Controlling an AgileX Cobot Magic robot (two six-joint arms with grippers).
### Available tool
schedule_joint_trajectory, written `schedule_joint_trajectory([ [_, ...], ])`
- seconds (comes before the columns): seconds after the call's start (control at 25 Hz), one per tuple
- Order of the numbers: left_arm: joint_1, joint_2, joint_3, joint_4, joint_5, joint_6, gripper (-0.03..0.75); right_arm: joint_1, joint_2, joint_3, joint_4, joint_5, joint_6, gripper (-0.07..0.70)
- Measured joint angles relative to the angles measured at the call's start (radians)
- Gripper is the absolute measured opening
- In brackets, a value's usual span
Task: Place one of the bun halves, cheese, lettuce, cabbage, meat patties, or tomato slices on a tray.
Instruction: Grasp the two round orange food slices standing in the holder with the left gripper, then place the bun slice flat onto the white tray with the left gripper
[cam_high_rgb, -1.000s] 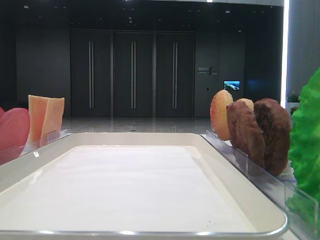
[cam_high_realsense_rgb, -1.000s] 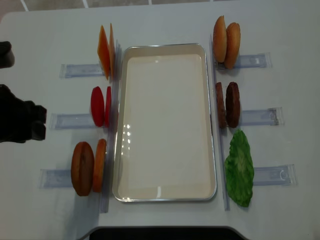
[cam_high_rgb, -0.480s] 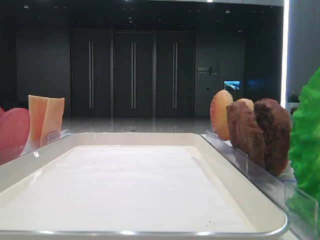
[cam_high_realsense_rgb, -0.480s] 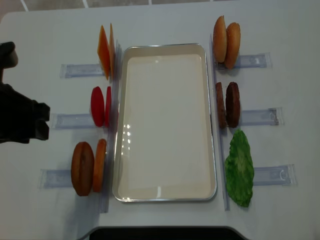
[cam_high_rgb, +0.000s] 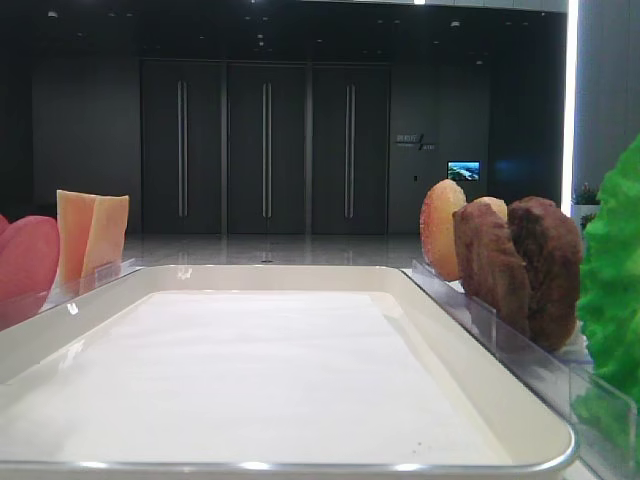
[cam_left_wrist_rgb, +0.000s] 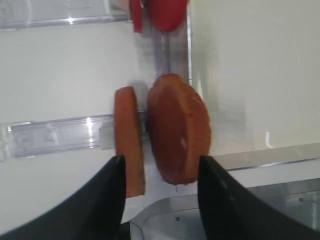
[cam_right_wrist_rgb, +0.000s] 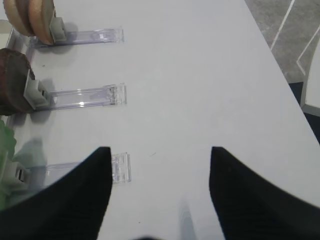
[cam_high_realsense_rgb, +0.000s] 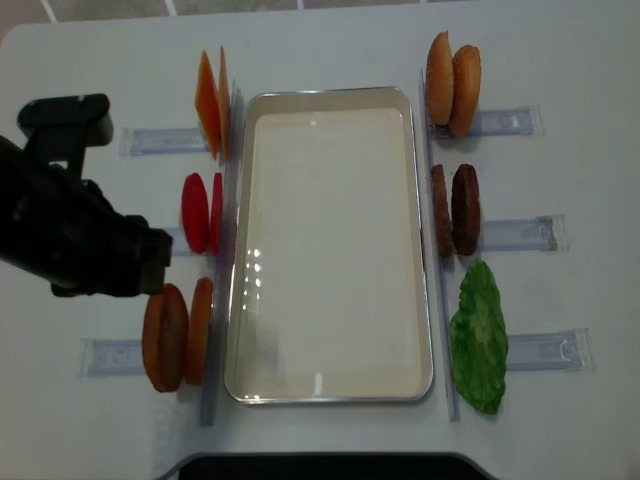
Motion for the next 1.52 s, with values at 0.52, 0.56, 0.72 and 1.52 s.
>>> schedule_joint_trajectory([
  [0.52, -0.240, 0.105, -0.001, 0.050, -0.017, -0.182, 0.360, 0.000, 0.000, 0.000, 0.000, 0.000, 0.000, 0.410],
  [0.56, -0.241, 0.112, -0.001, 0.053, -0.020, -0.184, 0.360, 0.000, 0.000, 0.000, 0.000, 0.000, 0.000, 0.410],
  [0.72, -0.241, 0.123, -0.002, 0.071, -0.035, -0.189, 0.361, 0.000, 0.000, 0.000, 0.000, 0.000, 0.000, 0.410],
  [1.52, -0.241, 0.238, -0.002, 0.087, -0.074, -0.193, 0.478, 0.000, 0.000, 0.000, 0.000, 0.000, 0.000, 0.410],
])
